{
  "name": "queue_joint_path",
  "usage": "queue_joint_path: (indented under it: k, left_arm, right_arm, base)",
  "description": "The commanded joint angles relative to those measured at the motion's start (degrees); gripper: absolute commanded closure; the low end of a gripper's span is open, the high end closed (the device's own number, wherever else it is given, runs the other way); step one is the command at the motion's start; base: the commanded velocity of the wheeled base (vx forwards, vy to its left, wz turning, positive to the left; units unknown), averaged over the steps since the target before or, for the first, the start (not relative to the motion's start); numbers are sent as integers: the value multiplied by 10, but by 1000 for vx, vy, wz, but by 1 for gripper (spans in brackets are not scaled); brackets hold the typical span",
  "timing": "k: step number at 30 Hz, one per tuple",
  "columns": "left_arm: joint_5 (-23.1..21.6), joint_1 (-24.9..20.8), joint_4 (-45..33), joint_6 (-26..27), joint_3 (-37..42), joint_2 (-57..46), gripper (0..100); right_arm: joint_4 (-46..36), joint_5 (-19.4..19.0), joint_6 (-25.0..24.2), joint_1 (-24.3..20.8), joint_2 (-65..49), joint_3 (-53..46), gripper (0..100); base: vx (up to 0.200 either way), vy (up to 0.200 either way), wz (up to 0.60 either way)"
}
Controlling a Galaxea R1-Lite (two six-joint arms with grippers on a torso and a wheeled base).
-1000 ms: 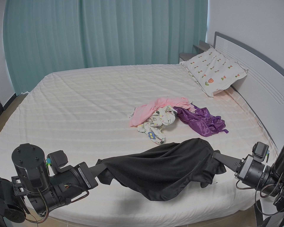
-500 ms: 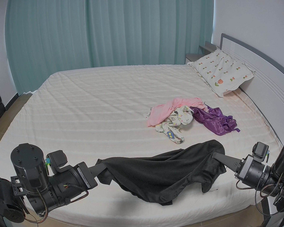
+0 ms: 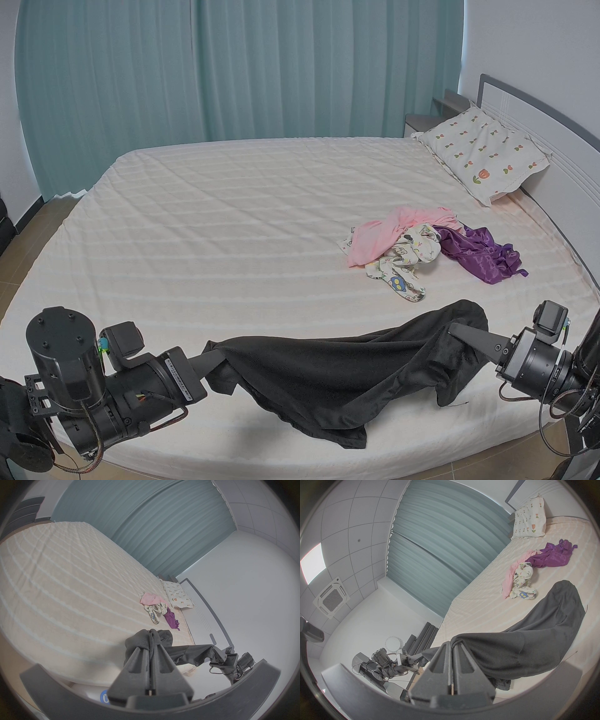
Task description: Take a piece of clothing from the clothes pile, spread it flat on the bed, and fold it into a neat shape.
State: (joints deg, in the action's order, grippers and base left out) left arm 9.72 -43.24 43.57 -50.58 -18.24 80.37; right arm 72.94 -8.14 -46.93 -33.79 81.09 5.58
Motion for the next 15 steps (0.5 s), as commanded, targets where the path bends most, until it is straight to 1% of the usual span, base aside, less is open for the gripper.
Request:
queue_joint_path:
  k: [1, 15]
  left_arm:
    - [0, 0, 0, 0, 0, 0, 100]
    - [-11, 1, -1, -2, 7, 2, 100]
  right_arm:
    - [0, 0, 0, -1, 0, 0, 100]
    - [0, -5, 0, -3, 0, -3, 100]
  base:
    - [0, 200, 0]
    - [0, 200, 0]
